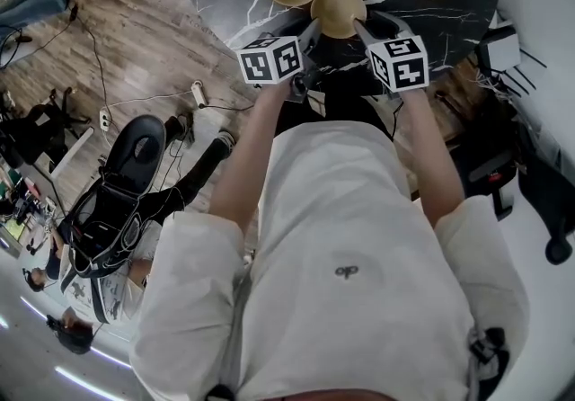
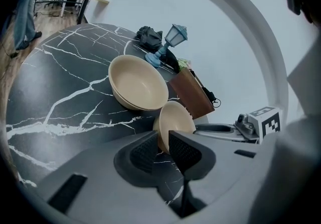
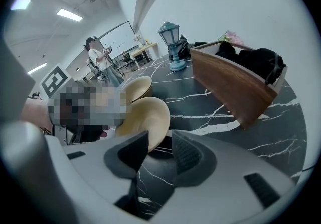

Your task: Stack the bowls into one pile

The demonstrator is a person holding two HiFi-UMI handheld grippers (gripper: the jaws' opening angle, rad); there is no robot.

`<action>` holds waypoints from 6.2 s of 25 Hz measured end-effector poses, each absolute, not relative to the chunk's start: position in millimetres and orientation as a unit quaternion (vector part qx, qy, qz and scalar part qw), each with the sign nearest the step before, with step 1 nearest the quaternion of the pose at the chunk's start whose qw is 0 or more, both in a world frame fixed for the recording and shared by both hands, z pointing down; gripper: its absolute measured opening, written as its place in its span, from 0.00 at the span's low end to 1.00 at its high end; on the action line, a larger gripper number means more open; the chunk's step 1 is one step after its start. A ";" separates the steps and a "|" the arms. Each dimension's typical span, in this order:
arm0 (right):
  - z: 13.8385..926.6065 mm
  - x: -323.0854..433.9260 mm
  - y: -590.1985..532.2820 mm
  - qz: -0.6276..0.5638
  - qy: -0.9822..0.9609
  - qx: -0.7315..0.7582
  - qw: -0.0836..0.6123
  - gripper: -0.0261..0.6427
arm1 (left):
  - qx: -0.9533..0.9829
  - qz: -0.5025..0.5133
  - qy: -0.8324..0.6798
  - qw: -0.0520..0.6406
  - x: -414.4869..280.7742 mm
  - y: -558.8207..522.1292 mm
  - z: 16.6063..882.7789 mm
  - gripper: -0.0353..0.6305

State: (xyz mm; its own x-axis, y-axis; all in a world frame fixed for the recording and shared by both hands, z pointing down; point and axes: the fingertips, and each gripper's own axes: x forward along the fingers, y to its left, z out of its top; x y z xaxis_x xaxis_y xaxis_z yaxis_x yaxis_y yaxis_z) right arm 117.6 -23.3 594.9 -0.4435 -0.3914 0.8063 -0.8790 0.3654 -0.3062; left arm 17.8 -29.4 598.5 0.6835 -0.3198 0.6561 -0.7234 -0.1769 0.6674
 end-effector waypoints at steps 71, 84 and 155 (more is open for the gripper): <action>542.7 40.6 -88.1 0.337 -0.796 0.410 0.291 0.15 | 0.740 0.097 -0.398 0.534 -56.0 -94.3 548.1 0.10; 557.4 38.4 -96.7 0.356 -0.783 0.416 0.294 0.16 | 0.735 0.118 -0.401 0.535 -57.3 -104.0 564.2 0.10; 392.2 91.0 30.7 0.155 -0.850 0.443 0.239 0.08 | 0.854 0.121 -0.459 0.214 -16.2 35.9 377.2 0.11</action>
State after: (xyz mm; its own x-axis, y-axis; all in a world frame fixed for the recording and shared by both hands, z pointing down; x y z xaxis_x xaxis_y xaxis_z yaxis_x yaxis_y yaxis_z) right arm 91.0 30.7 392.2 -0.4941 -0.6789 0.5430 -0.8268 0.5601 -0.0521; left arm -16.2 35.9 377.2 0.5492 -0.7317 0.4038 -0.8356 -0.4872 0.2537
